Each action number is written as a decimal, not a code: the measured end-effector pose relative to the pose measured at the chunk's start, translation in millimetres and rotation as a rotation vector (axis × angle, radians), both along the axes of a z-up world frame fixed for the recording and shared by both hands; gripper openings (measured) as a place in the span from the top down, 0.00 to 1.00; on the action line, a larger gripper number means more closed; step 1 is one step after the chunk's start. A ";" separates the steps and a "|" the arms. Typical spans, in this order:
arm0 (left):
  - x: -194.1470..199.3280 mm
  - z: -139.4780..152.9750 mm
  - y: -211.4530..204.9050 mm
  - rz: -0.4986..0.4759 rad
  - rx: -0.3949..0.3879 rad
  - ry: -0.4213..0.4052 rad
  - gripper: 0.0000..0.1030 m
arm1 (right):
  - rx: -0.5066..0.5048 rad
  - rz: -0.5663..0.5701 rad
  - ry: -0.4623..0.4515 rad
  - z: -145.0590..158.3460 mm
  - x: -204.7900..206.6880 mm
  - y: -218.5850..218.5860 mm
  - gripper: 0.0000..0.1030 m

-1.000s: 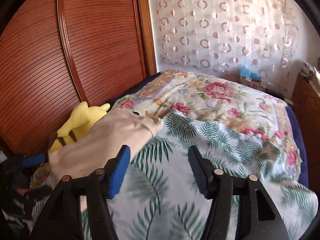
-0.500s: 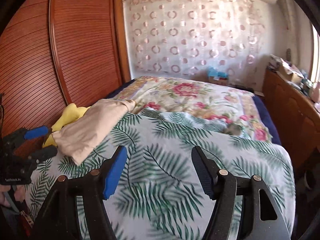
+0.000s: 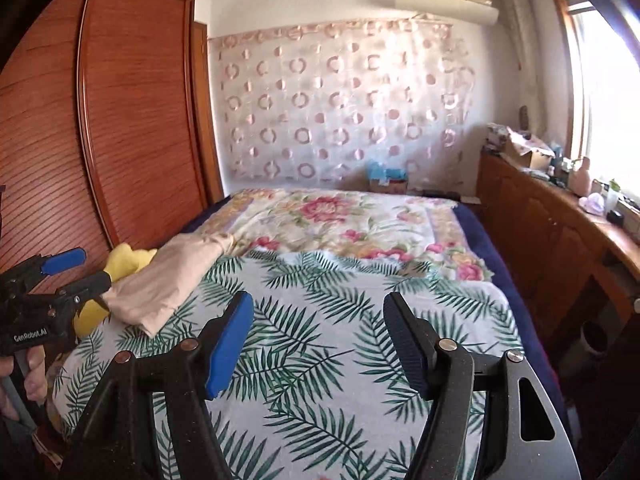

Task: Fold small clothes

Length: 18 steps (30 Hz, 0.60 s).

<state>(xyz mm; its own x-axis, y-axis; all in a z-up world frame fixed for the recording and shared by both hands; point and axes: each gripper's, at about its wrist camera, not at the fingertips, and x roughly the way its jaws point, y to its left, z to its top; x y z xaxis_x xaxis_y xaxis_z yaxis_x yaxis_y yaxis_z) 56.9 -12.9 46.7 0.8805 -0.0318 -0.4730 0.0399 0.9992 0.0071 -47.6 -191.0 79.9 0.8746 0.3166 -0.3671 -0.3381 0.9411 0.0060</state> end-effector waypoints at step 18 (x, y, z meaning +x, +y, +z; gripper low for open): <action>-12.7 23.0 -3.3 0.000 -0.015 -0.053 0.18 | 0.044 -0.045 -0.047 -3.9 -30.5 -4.2 0.22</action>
